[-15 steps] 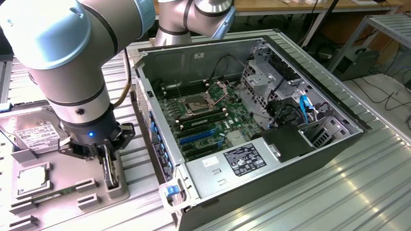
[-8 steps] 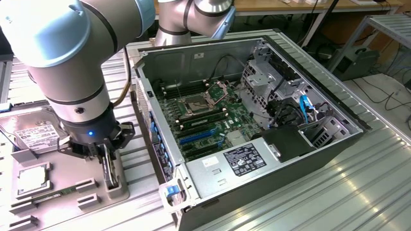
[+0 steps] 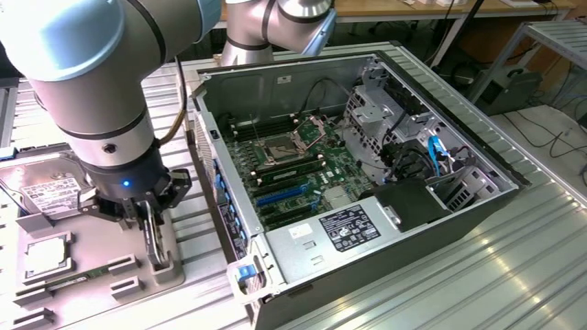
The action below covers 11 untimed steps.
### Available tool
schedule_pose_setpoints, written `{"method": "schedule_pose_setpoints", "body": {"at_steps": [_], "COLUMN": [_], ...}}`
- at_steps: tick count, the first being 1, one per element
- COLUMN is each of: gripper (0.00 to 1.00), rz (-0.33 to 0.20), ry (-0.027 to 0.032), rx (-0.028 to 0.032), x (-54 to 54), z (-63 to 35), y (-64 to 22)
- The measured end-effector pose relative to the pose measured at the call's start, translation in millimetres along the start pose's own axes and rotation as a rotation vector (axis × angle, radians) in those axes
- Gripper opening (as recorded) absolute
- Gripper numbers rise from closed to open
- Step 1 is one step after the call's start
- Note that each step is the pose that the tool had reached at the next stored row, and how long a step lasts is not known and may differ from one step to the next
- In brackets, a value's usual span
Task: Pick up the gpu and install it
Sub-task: 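Pick up the gpu and move the gpu toward the slot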
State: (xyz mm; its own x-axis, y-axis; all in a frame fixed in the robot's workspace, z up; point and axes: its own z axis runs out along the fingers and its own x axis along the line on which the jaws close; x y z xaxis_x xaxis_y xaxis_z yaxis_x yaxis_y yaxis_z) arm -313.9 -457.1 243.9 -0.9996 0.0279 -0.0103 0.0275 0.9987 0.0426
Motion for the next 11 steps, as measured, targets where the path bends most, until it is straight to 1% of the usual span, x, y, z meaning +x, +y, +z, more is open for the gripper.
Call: {"method": "schedule_pose_setpoints", "body": {"at_steps": [4, 11], "gripper": [0.28, 0.28], "rz": [0.000, 0.000], "ry": [0.0000, 0.0000], "rx": [0.0000, 0.0000], "x": [-0.1, -0.2], "z": [-8.2, -17.1], "y": [0.3, 0.7]}}
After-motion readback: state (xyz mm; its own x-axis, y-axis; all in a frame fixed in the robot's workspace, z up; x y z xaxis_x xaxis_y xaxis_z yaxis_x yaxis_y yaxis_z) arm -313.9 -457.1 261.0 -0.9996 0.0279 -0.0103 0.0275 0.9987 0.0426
